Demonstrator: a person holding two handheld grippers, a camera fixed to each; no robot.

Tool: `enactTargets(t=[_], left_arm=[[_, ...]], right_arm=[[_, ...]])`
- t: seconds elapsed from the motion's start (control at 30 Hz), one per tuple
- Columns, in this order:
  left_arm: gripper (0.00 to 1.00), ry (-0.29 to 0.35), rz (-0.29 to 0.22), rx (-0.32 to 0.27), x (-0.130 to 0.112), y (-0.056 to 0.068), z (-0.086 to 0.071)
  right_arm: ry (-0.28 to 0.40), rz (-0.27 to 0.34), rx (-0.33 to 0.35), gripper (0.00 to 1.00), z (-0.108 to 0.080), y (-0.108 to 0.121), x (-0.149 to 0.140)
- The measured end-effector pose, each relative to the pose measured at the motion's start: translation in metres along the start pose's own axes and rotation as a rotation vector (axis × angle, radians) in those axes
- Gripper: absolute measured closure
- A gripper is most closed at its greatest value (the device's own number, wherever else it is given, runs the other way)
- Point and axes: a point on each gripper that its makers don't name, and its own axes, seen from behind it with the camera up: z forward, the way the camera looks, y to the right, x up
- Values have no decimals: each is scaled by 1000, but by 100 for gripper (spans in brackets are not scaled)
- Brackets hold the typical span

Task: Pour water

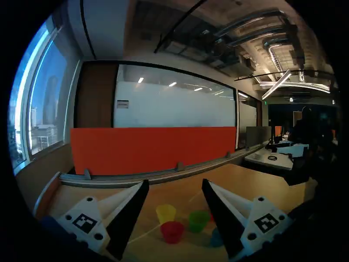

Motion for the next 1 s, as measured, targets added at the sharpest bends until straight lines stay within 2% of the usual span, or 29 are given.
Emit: enactTargets(t=[0.13, 0.33, 0.53, 0.77, 1.0], left_arm=[[10, -3, 8, -37, 0, 9, -1], [10, -32, 27, -84, -8, 17, -1], [10, -75, 58, -118, -23, 23, -3], [10, -125, 100, -189, -46, 39, -5], [10, -152, 113, -223, -59, 48, -3]], right_arm=[[-3, 1, 14, 0, 1, 0, -1], [-45, -9, 25, 1, 2, -3, -11], [-116, -38, 38, 0, 5, -7, -27], [-186, -71, 51, 0, 6, -12, -47], [-217, -77, 51, 0, 6, -11, -55]])
